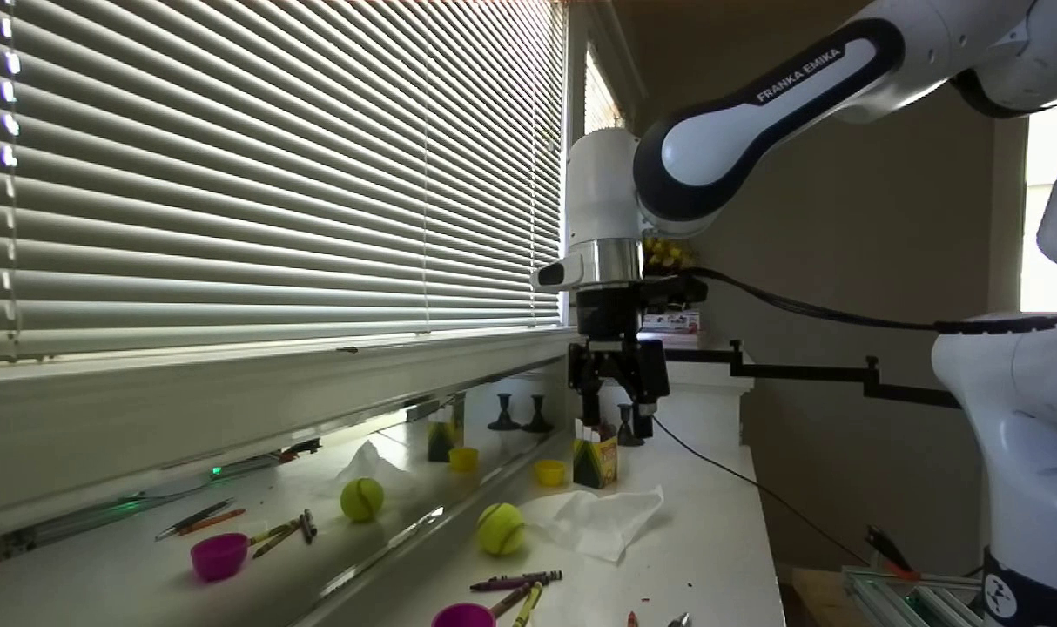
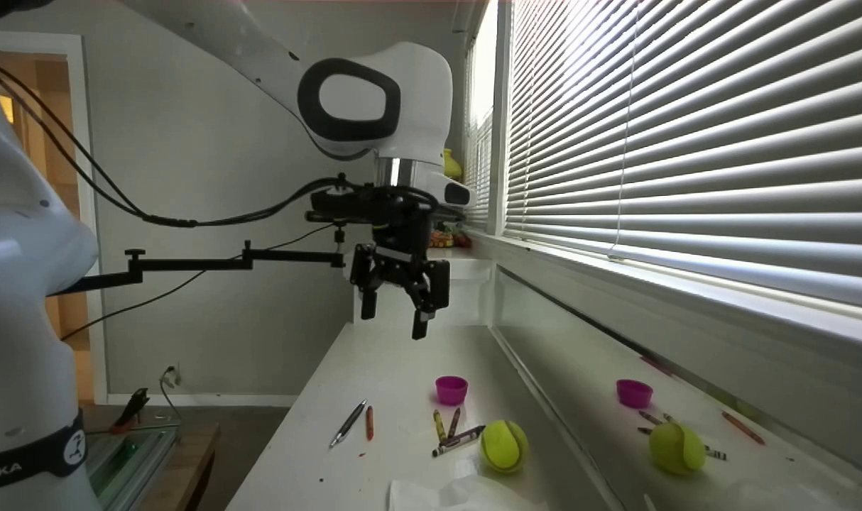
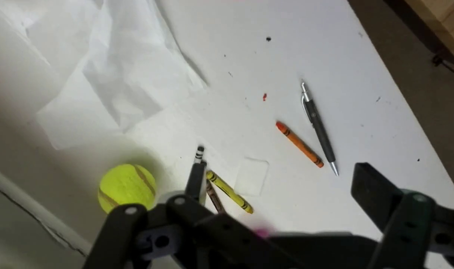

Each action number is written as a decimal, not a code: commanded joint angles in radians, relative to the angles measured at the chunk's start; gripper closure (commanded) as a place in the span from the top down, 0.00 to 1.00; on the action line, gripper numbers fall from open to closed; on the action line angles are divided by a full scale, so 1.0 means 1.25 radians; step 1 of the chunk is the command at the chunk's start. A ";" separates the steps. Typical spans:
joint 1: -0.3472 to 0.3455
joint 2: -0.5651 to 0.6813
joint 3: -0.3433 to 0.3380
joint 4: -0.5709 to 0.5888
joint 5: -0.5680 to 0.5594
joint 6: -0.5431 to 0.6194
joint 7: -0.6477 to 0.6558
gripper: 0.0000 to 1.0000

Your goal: Remove one shiny object from the pink bowl.

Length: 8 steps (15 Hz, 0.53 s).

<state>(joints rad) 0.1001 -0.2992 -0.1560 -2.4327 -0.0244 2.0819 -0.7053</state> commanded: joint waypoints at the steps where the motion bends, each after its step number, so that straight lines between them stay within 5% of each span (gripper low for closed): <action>1: 0.022 0.037 -0.004 -0.002 0.130 0.090 -0.132 1.00; 2: -0.008 0.024 0.021 0.001 0.064 0.049 -0.063 1.00; 8: -0.008 0.061 0.019 0.010 0.102 0.046 -0.101 1.00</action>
<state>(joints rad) 0.1014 -0.2559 -0.1423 -2.4325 0.0589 2.1493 -0.7915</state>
